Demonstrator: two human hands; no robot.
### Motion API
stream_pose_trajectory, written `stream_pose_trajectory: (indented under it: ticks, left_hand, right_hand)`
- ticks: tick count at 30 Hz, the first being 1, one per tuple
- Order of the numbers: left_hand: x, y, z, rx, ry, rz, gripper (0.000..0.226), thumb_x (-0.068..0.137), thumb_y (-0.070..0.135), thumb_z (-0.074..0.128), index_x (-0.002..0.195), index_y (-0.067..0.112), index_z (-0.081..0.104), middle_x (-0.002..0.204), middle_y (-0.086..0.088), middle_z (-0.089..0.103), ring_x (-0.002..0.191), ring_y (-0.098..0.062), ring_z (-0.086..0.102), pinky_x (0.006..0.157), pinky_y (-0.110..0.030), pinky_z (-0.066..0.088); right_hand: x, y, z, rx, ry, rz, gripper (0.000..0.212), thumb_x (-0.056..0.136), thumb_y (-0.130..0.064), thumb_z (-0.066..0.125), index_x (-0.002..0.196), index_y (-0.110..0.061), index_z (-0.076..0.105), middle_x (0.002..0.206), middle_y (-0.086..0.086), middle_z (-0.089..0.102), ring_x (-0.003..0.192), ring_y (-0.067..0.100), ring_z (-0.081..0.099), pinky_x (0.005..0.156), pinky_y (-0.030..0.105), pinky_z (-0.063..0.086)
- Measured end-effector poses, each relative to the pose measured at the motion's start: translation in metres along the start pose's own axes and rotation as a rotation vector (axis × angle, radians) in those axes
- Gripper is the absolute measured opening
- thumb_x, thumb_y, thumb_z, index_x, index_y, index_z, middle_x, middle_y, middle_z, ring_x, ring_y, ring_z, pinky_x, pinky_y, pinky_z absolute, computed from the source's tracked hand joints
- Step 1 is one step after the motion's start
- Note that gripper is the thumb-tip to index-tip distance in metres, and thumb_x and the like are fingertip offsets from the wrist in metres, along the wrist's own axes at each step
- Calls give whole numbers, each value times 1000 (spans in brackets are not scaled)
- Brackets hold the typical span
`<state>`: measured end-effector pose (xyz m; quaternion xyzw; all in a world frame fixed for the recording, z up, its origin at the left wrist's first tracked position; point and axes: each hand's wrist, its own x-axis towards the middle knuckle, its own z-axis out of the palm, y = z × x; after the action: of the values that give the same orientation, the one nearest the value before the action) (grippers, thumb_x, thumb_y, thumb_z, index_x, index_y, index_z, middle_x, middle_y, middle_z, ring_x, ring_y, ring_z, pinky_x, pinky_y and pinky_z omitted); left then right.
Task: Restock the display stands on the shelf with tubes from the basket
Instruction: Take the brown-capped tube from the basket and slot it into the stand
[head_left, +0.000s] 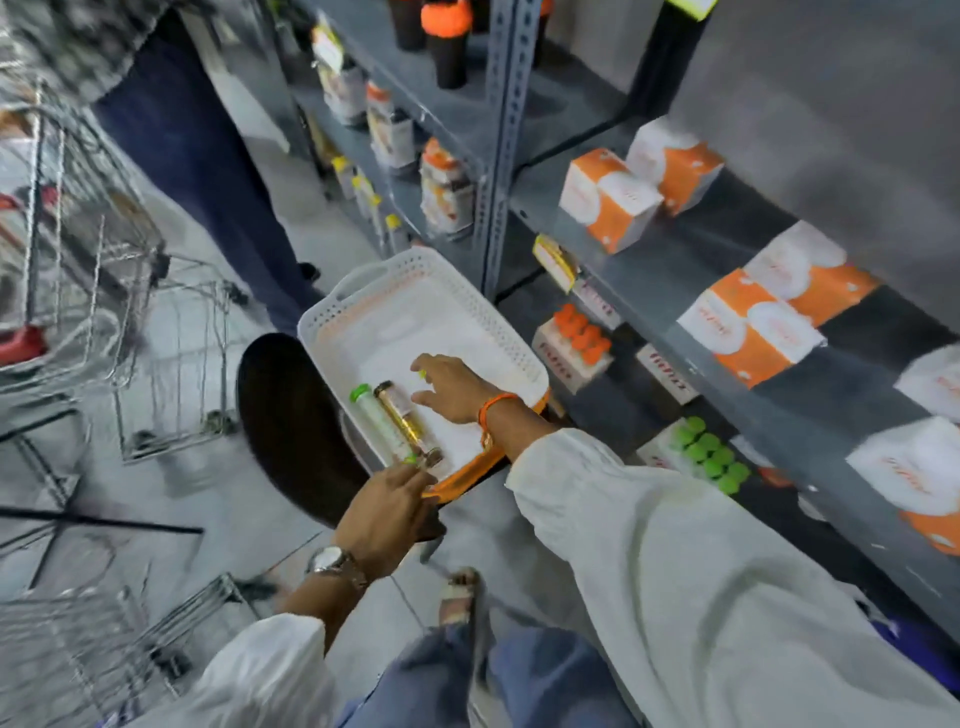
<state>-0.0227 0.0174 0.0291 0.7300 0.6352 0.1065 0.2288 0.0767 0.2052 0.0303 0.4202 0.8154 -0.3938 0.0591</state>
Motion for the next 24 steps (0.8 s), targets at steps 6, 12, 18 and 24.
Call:
stream_pose_trajectory:
  ticks: [6, 12, 18, 24]
  left_hand:
    - [3, 1, 3, 150, -61, -6, 27, 78, 28, 74, 96, 9, 72, 89, -12, 70, 85, -37, 65, 78, -42, 51]
    - [8, -5, 8, 255, -82, 31, 28, 73, 33, 80, 91, 13, 73, 83, -8, 71, 79, -33, 67, 76, -39, 53]
    - [9, -13, 14, 234, -57, 42, 35, 81, 38, 71, 108, 16, 72, 99, -6, 73, 94, -31, 66, 88, -40, 51]
    - [13, -9, 2, 133, 70, 89, 32, 99, 36, 47, 107, 19, 72, 102, 0, 73, 94, -25, 66, 87, -38, 50]
  right_hand:
    - [41, -15, 25, -28, -65, -26, 63, 101, -17, 53, 156, -21, 23, 152, 25, 35, 132, 47, 44, 104, 51, 44]
    - [55, -17, 46, -116, -78, -2, 37, 97, -18, 57, 133, -12, 49, 132, 21, 46, 114, 42, 54, 95, 42, 46]
    - [42, -11, 34, 105, 53, 29, 26, 92, -10, 64, 118, -6, 60, 124, 18, 62, 111, 34, 61, 93, 42, 52]
    - [1, -3, -28, 302, 327, 49, 24, 93, -5, 59, 116, -9, 63, 117, 15, 65, 103, 28, 62, 79, 26, 47]
